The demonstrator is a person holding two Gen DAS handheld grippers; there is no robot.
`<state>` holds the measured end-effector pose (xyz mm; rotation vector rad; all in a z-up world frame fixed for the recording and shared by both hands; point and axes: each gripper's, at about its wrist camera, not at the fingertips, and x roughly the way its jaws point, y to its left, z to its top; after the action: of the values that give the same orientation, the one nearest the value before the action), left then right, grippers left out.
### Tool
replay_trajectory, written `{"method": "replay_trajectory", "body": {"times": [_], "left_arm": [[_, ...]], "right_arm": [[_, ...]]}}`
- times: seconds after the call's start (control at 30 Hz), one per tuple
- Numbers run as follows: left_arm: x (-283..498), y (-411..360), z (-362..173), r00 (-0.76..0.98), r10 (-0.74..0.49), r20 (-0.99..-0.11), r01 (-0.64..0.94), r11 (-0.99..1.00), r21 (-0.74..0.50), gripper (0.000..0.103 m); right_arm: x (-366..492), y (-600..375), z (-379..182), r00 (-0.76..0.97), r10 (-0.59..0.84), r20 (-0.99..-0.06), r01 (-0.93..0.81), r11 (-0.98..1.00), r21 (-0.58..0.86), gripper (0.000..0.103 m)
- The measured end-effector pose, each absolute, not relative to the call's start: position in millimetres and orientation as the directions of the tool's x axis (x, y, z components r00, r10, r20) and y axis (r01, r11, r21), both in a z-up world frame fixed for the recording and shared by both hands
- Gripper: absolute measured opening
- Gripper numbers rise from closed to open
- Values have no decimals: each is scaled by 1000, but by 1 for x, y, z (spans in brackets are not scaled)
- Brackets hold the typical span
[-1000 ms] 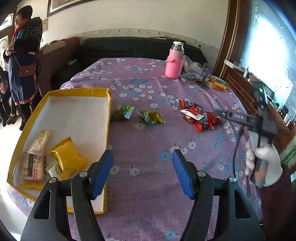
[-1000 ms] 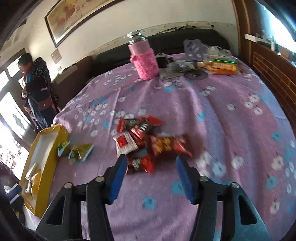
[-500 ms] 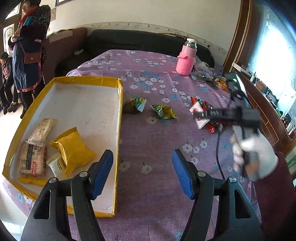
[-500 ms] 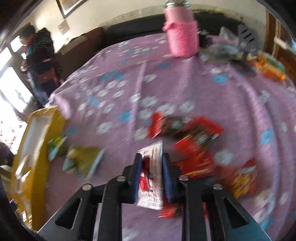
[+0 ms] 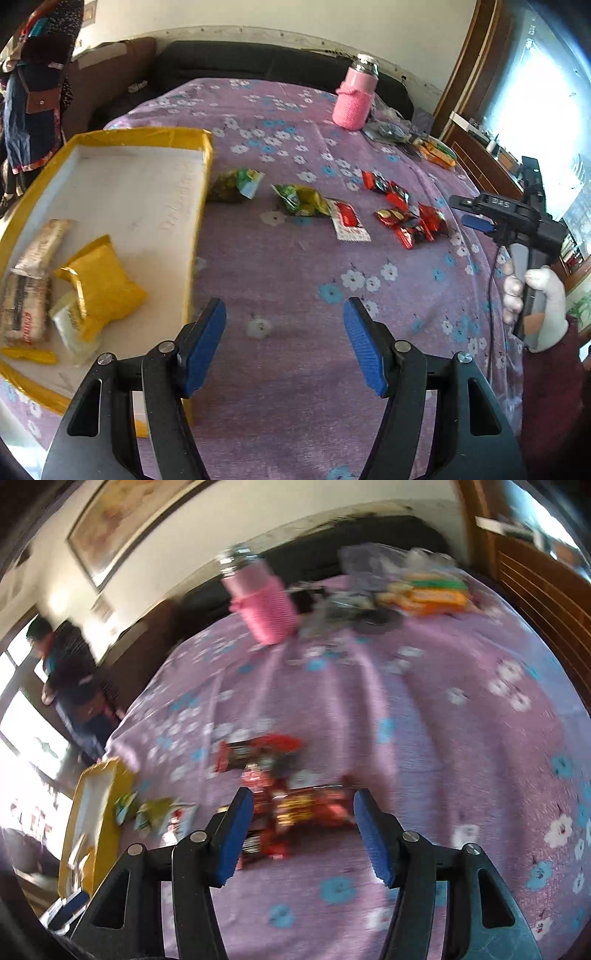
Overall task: Organize snacks
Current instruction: 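Grasp the white-red sauce packet with the left tool while the right tool grasps a red candy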
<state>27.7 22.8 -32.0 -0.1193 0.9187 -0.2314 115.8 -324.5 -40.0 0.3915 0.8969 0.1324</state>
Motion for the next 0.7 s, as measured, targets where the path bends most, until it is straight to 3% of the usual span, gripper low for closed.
{"method": "replay_trajectory", "body": {"times": [0.17, 0.23, 0.43, 0.53, 0.57, 0.63, 0.7], "left_arm": [[32, 14, -35, 556, -270, -786, 161, 963, -217, 66], [34, 13, -36, 553, -268, -789, 157, 963, -217, 66], [50, -2, -38, 533, -282, -798, 172, 959, -224, 66], [65, -19, -39, 529, -294, -796, 204, 955, -217, 65], [73, -28, -41, 530, -295, -795, 221, 953, -206, 65], [86, -39, -44, 523, -302, -797, 243, 949, -200, 65], [102, -49, -50, 507, -310, -804, 255, 945, -204, 65]], "right_arm": [[131, -309, -65, 572, 272, -774, 61, 927, 371, 62], [135, -307, -69, 577, 269, -771, 80, 921, 381, 70], [150, -303, -74, 598, 276, -752, 116, 899, 422, 77], [149, -292, -74, 618, 242, -748, 95, 921, 377, 78], [149, -287, -74, 617, 225, -754, 78, 936, 343, 75], [148, -284, -74, 614, 218, -759, 55, 947, 317, 40], [147, -288, -75, 611, 250, -751, 44, 937, 348, 39]]}}
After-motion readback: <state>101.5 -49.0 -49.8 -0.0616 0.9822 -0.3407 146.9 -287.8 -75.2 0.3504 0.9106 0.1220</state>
